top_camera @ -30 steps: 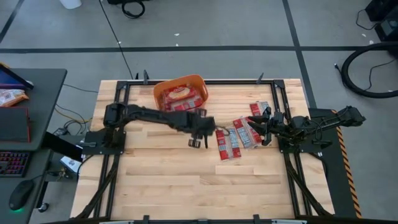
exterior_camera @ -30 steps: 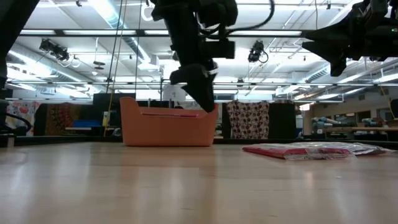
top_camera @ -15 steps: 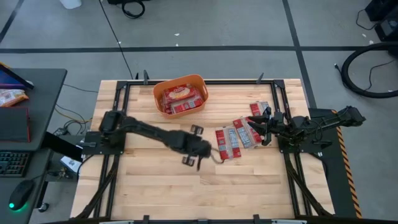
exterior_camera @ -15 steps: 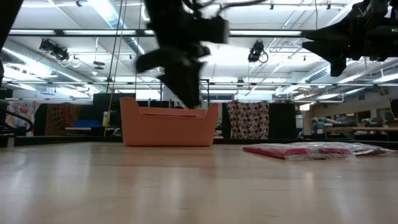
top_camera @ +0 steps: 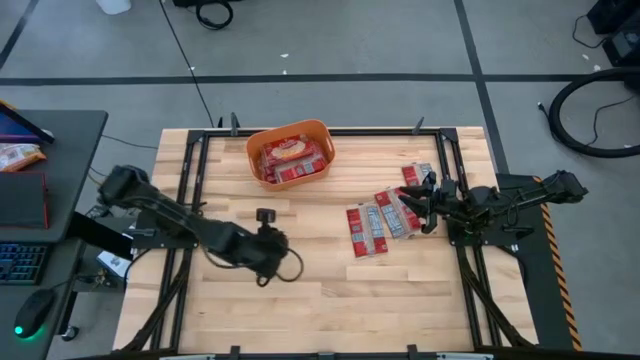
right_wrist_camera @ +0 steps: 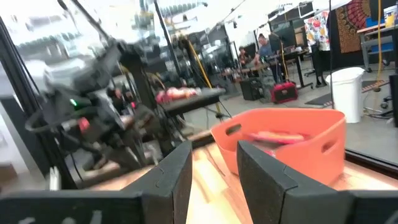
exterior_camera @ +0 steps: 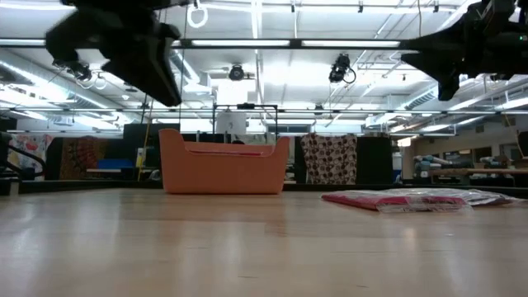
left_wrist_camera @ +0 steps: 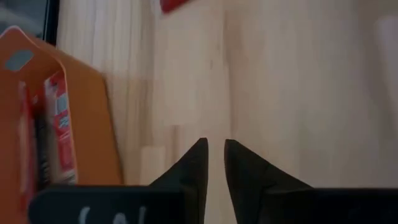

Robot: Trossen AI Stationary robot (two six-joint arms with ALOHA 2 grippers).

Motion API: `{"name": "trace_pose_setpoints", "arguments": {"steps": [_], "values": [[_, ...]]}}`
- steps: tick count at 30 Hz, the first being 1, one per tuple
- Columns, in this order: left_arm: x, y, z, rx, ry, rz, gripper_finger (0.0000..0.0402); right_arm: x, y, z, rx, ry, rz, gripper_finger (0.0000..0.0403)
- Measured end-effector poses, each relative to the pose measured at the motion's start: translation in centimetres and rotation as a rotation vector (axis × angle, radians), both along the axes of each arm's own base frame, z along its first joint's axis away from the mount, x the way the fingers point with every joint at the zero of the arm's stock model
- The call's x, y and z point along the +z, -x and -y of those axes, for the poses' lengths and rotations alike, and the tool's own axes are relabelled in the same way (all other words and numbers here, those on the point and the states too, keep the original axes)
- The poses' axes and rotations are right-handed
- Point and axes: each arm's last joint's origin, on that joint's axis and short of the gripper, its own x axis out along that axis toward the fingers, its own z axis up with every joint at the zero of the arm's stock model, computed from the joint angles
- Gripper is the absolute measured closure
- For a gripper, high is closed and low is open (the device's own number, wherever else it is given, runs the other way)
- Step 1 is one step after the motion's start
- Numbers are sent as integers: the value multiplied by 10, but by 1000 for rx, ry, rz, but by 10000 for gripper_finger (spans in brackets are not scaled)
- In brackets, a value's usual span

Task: Sort popcorn bags into baskets
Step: Put the red popcorn bag into the orange bin

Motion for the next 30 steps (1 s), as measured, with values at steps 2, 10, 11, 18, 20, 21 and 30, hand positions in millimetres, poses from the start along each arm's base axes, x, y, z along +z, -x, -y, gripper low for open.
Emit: {"name": "trace_pose_setpoints", "arguments": {"steps": [2,10,11,18,20,21,30], "values": [[0,10,-2,-10,39,78,349,2,1,0,3,-22,28,271],[6,48,-24,-48,116,285,352,15,5,2,-22,-59,168,271],[7,53,-28,-55,120,302,352,17,5,2,-21,-63,186,271],[12,88,-54,-28,146,415,352,22,8,3,-53,-86,249,271],[11,99,-60,-16,148,472,352,22,8,4,-78,-99,246,271],[10,104,-62,-18,150,502,352,21,8,4,-73,-112,245,271],[-5,136,-75,-38,197,702,352,30,-5,-2,66,-86,158,271]]}}
